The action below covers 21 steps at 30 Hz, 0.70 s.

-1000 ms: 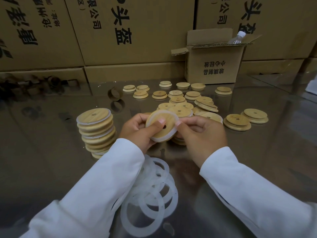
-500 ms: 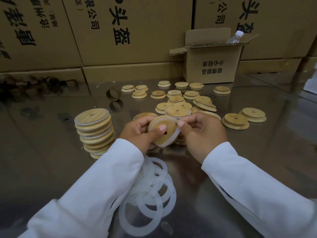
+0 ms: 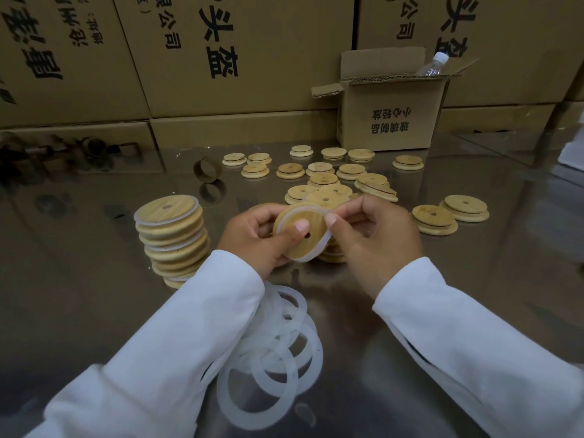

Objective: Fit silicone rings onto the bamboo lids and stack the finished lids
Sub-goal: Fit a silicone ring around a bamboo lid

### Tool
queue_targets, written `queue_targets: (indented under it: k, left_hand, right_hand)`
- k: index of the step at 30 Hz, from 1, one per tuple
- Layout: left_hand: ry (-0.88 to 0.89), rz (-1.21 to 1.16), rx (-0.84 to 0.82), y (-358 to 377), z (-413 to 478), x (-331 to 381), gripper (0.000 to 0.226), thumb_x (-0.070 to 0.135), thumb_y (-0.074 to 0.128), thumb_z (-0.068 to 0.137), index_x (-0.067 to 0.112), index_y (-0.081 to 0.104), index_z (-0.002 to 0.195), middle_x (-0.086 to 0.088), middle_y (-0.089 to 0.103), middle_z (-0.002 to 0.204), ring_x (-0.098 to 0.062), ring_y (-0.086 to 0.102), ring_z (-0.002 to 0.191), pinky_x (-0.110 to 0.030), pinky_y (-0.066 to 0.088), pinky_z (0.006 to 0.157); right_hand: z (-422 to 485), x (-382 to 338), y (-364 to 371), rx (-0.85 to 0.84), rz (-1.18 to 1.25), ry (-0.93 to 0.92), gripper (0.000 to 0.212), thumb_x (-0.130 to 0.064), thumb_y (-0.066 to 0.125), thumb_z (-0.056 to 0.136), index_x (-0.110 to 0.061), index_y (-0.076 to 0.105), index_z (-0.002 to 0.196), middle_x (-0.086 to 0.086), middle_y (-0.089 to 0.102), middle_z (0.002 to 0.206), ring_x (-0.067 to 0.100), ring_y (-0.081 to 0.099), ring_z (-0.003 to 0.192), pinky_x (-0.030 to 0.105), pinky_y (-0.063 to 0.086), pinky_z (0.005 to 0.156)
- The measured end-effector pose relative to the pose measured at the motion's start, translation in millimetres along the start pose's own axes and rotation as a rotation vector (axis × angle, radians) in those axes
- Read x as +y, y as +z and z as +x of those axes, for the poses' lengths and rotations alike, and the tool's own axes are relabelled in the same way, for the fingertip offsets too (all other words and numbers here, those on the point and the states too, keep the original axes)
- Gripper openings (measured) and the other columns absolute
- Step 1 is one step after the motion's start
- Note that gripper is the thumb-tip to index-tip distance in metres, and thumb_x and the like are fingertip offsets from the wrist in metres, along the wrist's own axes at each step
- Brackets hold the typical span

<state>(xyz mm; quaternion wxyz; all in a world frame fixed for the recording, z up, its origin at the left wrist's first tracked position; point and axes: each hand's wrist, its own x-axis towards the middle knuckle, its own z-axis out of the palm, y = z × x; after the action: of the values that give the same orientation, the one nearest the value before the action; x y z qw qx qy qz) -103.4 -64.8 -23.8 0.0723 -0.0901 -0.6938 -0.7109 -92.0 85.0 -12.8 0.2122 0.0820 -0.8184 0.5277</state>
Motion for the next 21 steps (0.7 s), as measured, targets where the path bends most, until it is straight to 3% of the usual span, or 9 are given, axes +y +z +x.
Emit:
queue_targets:
  k: [6, 10, 15, 21]
  left_hand:
    - [0.042, 0.030, 0.100, 3.7, 0.0, 0.3, 0.010, 0.013, 0.067, 0.080, 0.022, 0.064, 0.078, 0.006, 0.071, 0.068, -0.013, 0.069, 0.069, -0.030, 0.058, 0.061]
    - [0.040, 0.058, 0.081, 4.8, 0.0, 0.5, 0.011, 0.013, 0.067, 0.080, 0.023, 0.064, 0.079, 0.006, 0.071, 0.074, -0.015, 0.069, 0.076, -0.030, 0.058, 0.062]
    - [0.054, 0.098, 0.053, 3.0, -0.1, 2.7, 0.012, 0.013, 0.066, 0.080, 0.025, 0.063, 0.079, 0.002, 0.070, 0.083, -0.018, 0.067, 0.083, -0.032, 0.058, 0.066]
    - [0.103, 0.090, 0.032, 1.6, -1.6, 6.4, 0.010, 0.015, 0.064, 0.082, 0.025, 0.064, 0.081, 0.010, 0.071, 0.073, -0.009, 0.068, 0.074, -0.024, 0.057, 0.061]
  right_hand:
    - [-3.3, 2.6, 5.8, 0.024, -0.067, -0.057, 0.011, -0.025, 0.064, 0.082, -0.028, 0.059, 0.072, -0.021, 0.059, 0.071, -0.012, 0.052, 0.084, -0.006, 0.035, 0.063]
    - [-0.2, 4.1, 4.8, 0.042, -0.067, -0.020, 0.011, -0.028, 0.062, 0.084, -0.029, 0.059, 0.073, -0.020, 0.060, 0.070, -0.005, 0.056, 0.073, 0.004, 0.038, 0.055]
    - [1.5, 6.4, 5.2, 0.010, -0.078, 0.022, 0.005, -0.024, 0.058, 0.089, -0.023, 0.058, 0.083, -0.019, 0.055, 0.074, -0.003, 0.052, 0.072, 0.008, 0.035, 0.058]
    - [3.5, -0.2, 3.8, -0.046, -0.036, 0.092, 0.013, -0.023, 0.052, 0.092, -0.023, 0.052, 0.080, -0.010, 0.058, 0.079, 0.007, 0.054, 0.076, 0.018, 0.041, 0.063]
